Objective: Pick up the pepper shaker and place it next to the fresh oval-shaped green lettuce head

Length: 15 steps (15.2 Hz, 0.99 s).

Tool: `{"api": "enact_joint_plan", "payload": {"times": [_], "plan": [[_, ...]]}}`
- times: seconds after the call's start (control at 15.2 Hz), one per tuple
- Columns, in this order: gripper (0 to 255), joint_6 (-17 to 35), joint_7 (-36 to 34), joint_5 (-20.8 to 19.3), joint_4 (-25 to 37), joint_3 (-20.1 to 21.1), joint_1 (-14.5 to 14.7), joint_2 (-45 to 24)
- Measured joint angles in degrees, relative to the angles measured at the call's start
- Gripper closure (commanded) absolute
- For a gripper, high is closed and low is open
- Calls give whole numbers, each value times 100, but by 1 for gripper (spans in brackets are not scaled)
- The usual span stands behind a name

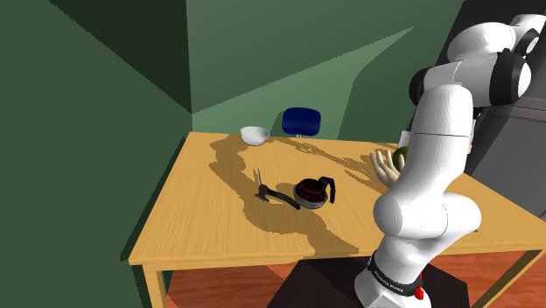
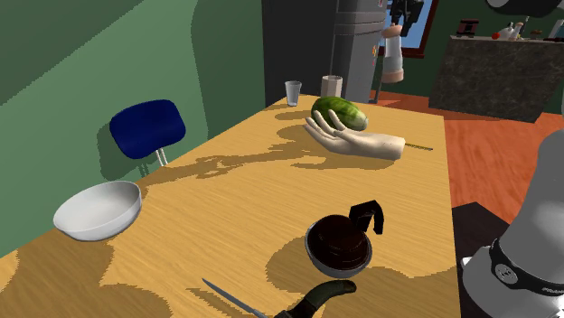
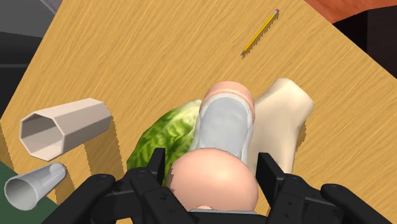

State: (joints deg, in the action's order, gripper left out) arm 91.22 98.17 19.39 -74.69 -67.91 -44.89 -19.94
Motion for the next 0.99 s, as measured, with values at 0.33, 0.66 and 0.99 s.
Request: {"api": "enact_joint_plan", "payload": {"times": [0.33, 0.66, 0.99], "plan": [[255, 417, 26, -50, -477, -36, 175, 53], [255, 865, -1, -163, -1020, -111, 443, 178], [255, 1265, 2, -197, -1464, -138, 598, 226]]}}
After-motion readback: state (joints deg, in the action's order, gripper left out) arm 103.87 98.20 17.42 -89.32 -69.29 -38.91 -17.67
